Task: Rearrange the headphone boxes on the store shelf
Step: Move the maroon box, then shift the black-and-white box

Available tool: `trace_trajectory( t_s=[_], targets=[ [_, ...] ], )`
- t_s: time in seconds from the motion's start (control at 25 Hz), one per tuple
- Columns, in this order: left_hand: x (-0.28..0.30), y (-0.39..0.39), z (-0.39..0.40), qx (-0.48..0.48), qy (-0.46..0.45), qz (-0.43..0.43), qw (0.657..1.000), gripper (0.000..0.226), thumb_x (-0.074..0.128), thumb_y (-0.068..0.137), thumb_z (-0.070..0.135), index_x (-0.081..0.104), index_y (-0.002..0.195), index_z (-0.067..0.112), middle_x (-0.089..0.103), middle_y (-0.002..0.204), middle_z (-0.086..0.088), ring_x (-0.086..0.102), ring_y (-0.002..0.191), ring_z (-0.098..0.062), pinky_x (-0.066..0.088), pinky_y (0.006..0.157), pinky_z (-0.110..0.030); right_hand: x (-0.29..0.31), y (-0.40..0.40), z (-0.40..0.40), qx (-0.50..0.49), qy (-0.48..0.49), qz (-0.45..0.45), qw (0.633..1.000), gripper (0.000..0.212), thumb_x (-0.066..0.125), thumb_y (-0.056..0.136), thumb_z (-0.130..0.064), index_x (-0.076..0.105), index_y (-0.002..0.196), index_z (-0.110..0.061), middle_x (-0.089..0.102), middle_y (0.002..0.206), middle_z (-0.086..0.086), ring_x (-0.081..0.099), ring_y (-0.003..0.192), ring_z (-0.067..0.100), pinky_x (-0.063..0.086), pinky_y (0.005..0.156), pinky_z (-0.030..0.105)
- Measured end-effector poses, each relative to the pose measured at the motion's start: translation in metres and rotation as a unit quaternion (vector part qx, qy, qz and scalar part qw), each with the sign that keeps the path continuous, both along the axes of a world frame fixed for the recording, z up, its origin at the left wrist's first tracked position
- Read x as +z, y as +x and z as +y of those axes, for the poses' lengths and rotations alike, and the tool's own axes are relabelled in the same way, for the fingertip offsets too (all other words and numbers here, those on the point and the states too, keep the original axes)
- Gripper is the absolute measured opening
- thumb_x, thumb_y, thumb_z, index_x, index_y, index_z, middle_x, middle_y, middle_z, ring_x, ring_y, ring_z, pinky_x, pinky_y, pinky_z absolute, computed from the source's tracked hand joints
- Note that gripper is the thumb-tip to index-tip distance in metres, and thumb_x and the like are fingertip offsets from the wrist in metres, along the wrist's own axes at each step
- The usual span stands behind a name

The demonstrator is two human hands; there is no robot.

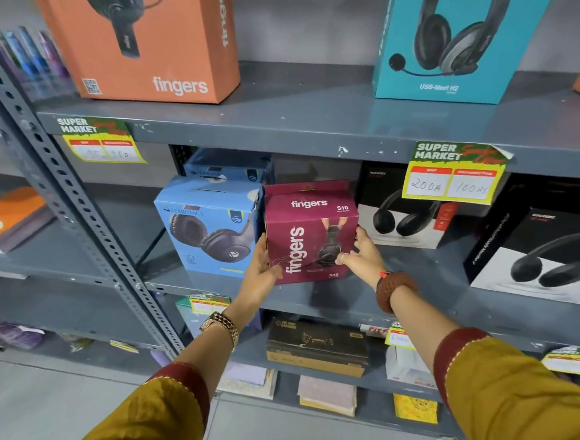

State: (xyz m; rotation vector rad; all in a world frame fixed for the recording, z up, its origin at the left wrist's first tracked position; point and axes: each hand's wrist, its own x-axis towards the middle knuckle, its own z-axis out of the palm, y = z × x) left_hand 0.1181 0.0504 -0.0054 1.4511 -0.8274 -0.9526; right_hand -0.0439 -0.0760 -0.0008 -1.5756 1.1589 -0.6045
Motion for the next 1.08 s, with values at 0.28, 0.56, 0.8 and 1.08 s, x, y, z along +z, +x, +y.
trace_trajectory(
  t_s=[0.28,0.56,0.8,1.08],
  targets=[
    [-0.025,-0.07,-0.004,0.178,0.064,0.004,0.982,0.046,0.046,0.089,0.001,0.038,0.134,0.011,0.052,0.132,-0.007,0.059,0.098,-0.014,0.044,0.086,-0.027,-0.027,-0.091,-0.008,-0.046,-0.015,-0.013,0.999,0.065,0.056,0.083,0.005,0.033,0.142,-0.011,0.033,0.152,0.009,0.032,0.14,0.024,0.032,0.113,0.035],
    [-0.028,-0.192,-0.08,0.08,0.092,0.015,0.992,0.024,0.04,0.085,-0.014,0.05,0.096,0.005,0.052,0.126,-0.01,0.046,0.124,-0.022,0.03,0.114,-0.034,-0.043,-0.266,-0.026,-0.141,0.0,-0.014,0.99,0.055,0.056,0.084,0.008,0.04,0.136,-0.001,0.043,0.145,0.015,0.038,0.136,0.027,0.032,0.098,0.024],
    [-0.006,-0.318,-0.146,0.015,0.067,0.006,0.998,0.029,0.04,0.088,-0.009,0.05,0.112,0.004,0.052,0.111,0.004,0.045,0.106,-0.013,0.033,0.088,-0.018,-0.03,-0.409,-0.077,-0.251,0.013,-0.015,0.968,0.055,0.06,0.083,0.003,0.041,0.134,0.0,0.047,0.14,0.017,0.048,0.121,0.025,0.032,0.106,0.033],
    [0.035,-0.38,-0.195,-0.009,0.047,-0.016,0.999,0.062,0.049,0.088,-0.003,0.026,0.144,0.008,0.039,0.147,-0.004,0.037,0.136,-0.02,0.028,0.103,-0.018,0.021,-0.459,-0.149,-0.216,-0.004,-0.062,0.974,0.077,0.065,0.082,-0.007,0.023,0.146,-0.006,0.029,0.153,0.012,0.029,0.141,0.025,0.026,0.113,0.035]
  ],
)
